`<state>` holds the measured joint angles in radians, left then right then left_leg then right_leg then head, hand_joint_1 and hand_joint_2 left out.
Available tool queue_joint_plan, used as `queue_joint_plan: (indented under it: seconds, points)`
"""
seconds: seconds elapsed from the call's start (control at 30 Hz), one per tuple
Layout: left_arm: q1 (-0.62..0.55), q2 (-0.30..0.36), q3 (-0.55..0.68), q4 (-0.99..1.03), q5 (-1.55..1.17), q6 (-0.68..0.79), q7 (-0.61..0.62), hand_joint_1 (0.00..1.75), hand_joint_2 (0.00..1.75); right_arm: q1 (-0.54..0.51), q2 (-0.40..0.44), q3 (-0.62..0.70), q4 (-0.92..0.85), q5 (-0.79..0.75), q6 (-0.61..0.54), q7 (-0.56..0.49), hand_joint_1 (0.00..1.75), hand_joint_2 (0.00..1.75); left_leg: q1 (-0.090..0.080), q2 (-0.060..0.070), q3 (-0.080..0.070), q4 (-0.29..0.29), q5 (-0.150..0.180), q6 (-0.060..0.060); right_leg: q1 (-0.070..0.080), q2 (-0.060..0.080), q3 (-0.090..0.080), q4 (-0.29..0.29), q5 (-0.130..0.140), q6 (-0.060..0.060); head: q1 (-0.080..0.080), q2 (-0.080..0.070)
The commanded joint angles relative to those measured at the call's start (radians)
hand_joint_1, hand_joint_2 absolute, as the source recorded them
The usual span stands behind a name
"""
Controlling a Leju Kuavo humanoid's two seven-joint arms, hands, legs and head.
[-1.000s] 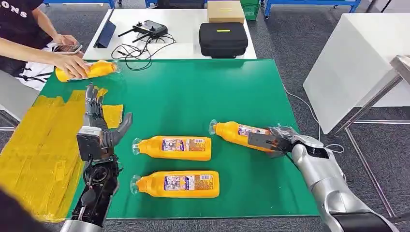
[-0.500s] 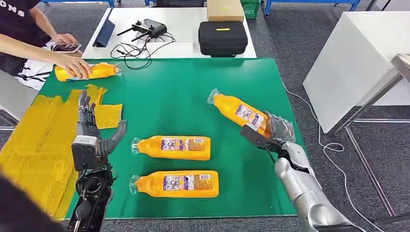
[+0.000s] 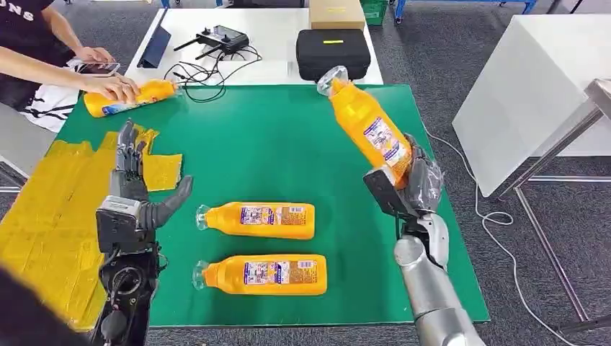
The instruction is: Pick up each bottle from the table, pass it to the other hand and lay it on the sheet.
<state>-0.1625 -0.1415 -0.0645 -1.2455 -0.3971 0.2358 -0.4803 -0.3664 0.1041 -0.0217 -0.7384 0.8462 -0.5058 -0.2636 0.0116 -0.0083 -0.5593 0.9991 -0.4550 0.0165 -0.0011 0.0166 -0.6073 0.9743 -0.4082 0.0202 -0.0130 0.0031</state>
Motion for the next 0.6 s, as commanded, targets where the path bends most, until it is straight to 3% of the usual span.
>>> queue_joint_plan:
  seconds: [0.03,0.2,0.37,0.43,0.6]
  points:
    - [-0.054,0.013,-0.095,-0.015,-0.001,-0.08,0.005,0.0,1.75,0.042,0.058,0.154,-0.22,-0.109,0.144,-0.128,1.75,1.75,0.0,0.0,0.001,0.0,-0.001,0.0,0.0,-0.001,0.001,0.001,-0.001,0.0,0.0,0.0]
    - [-0.1,0.018,-0.14,0.021,0.027,-0.09,0.014,0.0,1.75,0.043,0.074,0.371,-0.244,-0.147,0.216,-0.118,1.75,1.75,0.0,0.002,0.002,0.0,-0.001,-0.001,0.0,0.0,0.001,0.001,-0.001,0.0,0.0,0.0]
    - [-0.108,0.022,-0.144,0.048,0.09,-0.125,0.012,0.0,1.75,0.006,0.08,0.465,-0.193,-0.151,0.207,-0.13,1.75,1.75,0.0,0.002,0.003,-0.001,-0.001,0.0,0.0,0.0,0.001,0.0,-0.001,0.0,0.0,0.0]
    - [-0.114,0.038,-0.14,0.074,0.217,-0.256,0.023,0.0,1.75,-0.036,0.09,0.529,-0.145,-0.146,0.191,-0.135,1.75,1.75,0.0,0.004,0.004,-0.001,-0.001,0.0,0.0,0.002,0.002,0.0,0.0,0.0,0.0,0.0]
    - [-0.118,0.046,-0.136,0.094,0.252,-0.298,0.019,0.0,1.75,-0.051,0.098,0.554,-0.126,-0.129,0.165,-0.125,1.75,1.75,0.0,0.004,0.007,-0.002,-0.002,0.0,0.0,0.001,0.005,-0.001,-0.001,0.0,0.0,0.0]
